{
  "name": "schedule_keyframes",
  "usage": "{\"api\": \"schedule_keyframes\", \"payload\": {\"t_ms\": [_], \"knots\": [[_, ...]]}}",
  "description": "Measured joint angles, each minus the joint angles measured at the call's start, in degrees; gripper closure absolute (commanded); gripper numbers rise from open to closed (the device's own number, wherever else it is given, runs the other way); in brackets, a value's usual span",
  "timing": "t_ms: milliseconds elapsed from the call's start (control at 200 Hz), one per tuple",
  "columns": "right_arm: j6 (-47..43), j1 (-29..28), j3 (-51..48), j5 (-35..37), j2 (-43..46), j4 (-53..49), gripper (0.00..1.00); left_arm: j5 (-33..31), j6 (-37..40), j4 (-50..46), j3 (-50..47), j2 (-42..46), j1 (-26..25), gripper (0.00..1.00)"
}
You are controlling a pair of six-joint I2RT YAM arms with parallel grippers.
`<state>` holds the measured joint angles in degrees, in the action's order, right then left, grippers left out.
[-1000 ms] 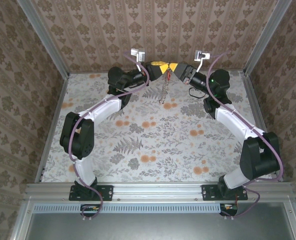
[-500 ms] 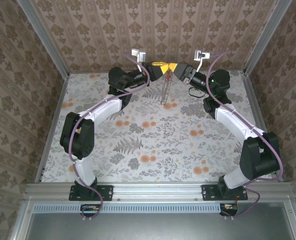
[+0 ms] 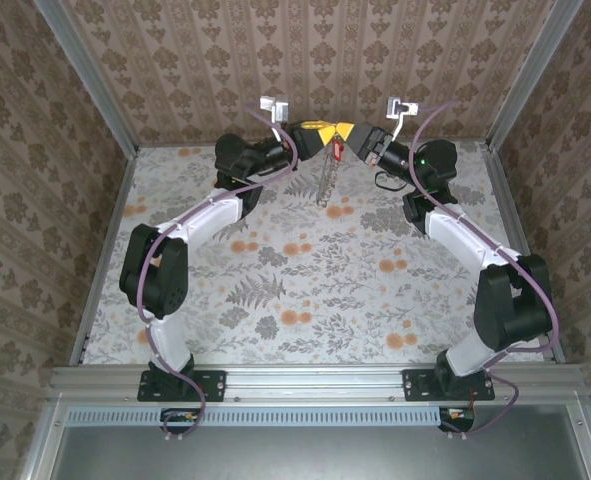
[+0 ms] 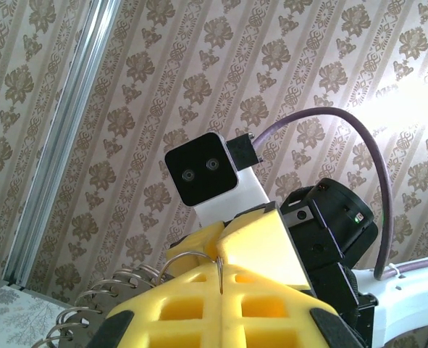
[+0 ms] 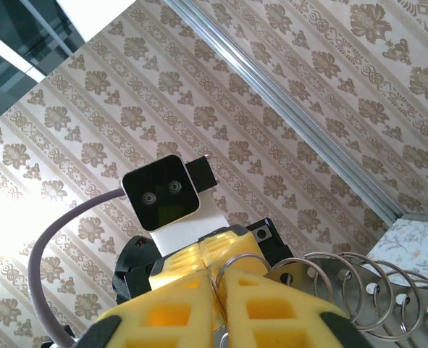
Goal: Put the keys on the keyring
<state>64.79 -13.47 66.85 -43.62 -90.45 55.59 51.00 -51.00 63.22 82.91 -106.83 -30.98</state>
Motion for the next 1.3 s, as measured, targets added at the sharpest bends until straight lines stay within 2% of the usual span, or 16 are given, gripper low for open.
{"api": "schedule_keyframes", "payload": {"t_ms": [25,325,525,815,1060,1295], "knots": [[0.04,0.02,0.02,-0.11,-0.07,0.2,1.0,-0.04,-0.02,0.0,0.02,0.0,0.0,1.0],[1.03,0.13,0.09,-0.39,-0.55,1.66,1.0,-0.26,-0.42,0.04,0.02,0.0,0.0,1.0],[0.5,0.13,0.07,-0.42,-0.55,1.14,1.0,-0.42,-0.24,-0.44,0.02,0.0,-0.04,0.76],[-2.49,1.07,0.48,-2.34,-0.55,-3.74,1.0,-0.39,-0.17,-1.05,0.0,0.07,0.66,0.66],[-10.21,2.21,4.52,-7.41,-0.55,-12.83,1.0,2.12,-0.15,-4.09,0.42,1.31,3.72,0.63],[-25.33,2.86,12.04,-14.49,-0.55,-29.0,1.0,10.62,2.69,-13.81,6.75,1.46,6.29,0.65]]}}
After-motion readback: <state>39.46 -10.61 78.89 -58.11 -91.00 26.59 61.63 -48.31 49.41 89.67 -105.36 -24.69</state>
